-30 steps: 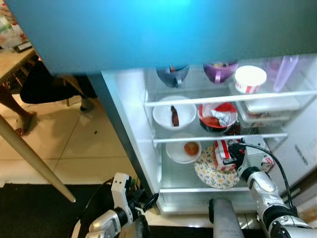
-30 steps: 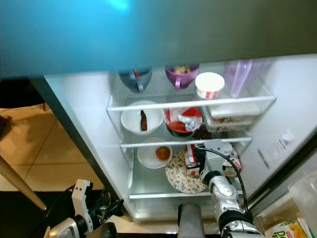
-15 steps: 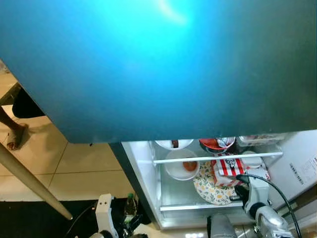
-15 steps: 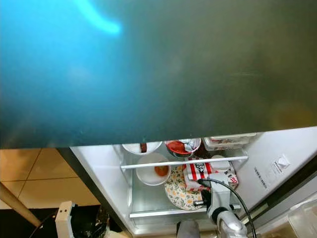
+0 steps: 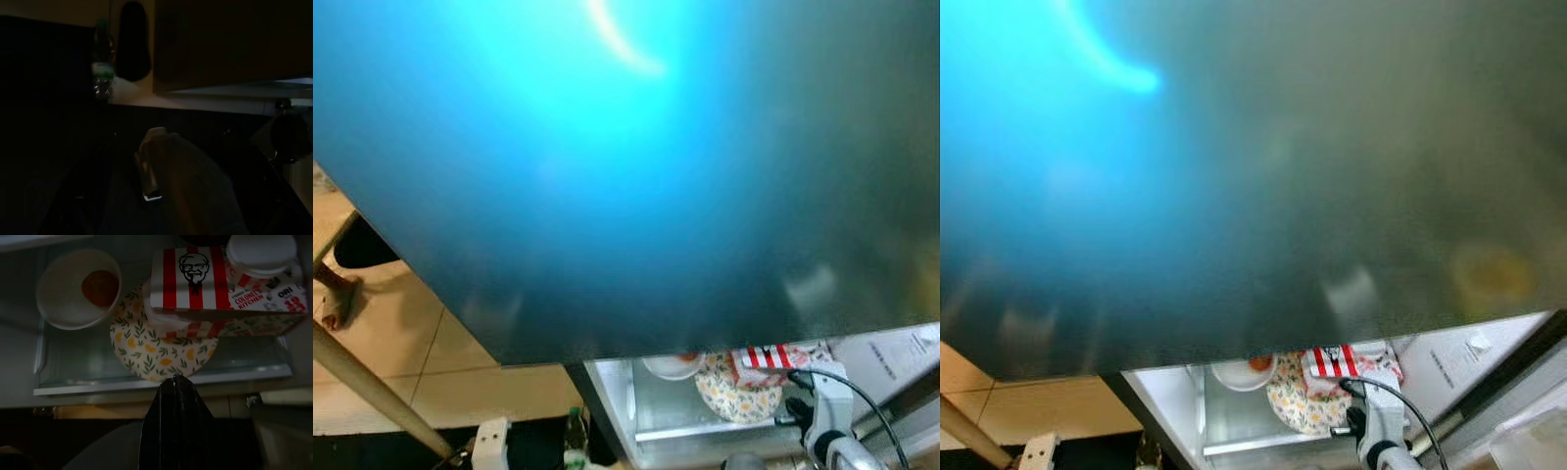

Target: Restocking fridge

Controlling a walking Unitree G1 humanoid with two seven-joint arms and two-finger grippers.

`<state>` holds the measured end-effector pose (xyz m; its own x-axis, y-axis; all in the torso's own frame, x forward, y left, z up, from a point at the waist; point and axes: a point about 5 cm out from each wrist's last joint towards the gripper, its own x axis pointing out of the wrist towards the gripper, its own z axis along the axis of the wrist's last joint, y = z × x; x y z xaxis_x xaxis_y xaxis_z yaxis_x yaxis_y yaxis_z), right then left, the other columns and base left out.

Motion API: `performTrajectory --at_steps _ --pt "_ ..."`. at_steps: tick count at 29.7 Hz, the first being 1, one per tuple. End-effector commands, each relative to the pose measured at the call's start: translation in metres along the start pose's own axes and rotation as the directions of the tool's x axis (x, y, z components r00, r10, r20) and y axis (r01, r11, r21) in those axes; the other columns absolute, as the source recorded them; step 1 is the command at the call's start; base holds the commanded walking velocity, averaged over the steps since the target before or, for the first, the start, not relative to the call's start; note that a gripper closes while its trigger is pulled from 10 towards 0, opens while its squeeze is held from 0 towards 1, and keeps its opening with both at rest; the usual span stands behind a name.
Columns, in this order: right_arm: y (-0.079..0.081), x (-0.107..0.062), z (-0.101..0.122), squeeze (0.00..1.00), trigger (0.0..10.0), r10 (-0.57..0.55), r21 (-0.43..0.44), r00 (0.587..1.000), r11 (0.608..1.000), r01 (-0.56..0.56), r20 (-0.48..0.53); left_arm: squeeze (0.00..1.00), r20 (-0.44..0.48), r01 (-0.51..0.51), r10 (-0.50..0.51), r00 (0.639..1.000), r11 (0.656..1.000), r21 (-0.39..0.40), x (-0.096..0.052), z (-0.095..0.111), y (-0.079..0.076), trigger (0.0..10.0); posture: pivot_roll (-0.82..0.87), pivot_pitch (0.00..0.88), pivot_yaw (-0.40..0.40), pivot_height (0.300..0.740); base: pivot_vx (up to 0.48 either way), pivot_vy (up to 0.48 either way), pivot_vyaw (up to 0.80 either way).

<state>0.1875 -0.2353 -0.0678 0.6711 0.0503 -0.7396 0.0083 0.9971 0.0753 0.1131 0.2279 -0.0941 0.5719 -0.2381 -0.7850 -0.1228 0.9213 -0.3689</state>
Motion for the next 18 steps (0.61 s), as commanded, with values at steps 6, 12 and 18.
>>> performTrajectory --at_steps 6,12,18 --pt "0.006 -0.002 -0.015 0.0 10.0 0.001 0.031 0.999 1.0 0.0 -0.053 0.0 -0.04 -0.061 0.061 0.997 0.998 0.002 -0.005 -0.01 0.008 10.0 -0.07 0.0 0.07 0.728 0.0 0.0 0.0" --pt "0.007 -0.004 -0.029 0.0 10.0 -0.013 0.039 0.993 0.999 0.017 -0.118 0.0 -0.041 -0.073 0.073 0.997 0.997 0.012 0.001 -0.008 0.0 10.0 -0.07 0.0 0.067 0.74 0.0 0.0 0.0" --pt "0.005 -0.008 -0.041 0.0 10.0 -0.022 0.033 0.984 0.999 0.028 -0.174 0.0 -0.046 -0.093 0.094 0.995 0.995 0.026 0.009 -0.006 -0.01 10.0 -0.07 0.0 0.046 0.74 0.0 0.0 0.0"
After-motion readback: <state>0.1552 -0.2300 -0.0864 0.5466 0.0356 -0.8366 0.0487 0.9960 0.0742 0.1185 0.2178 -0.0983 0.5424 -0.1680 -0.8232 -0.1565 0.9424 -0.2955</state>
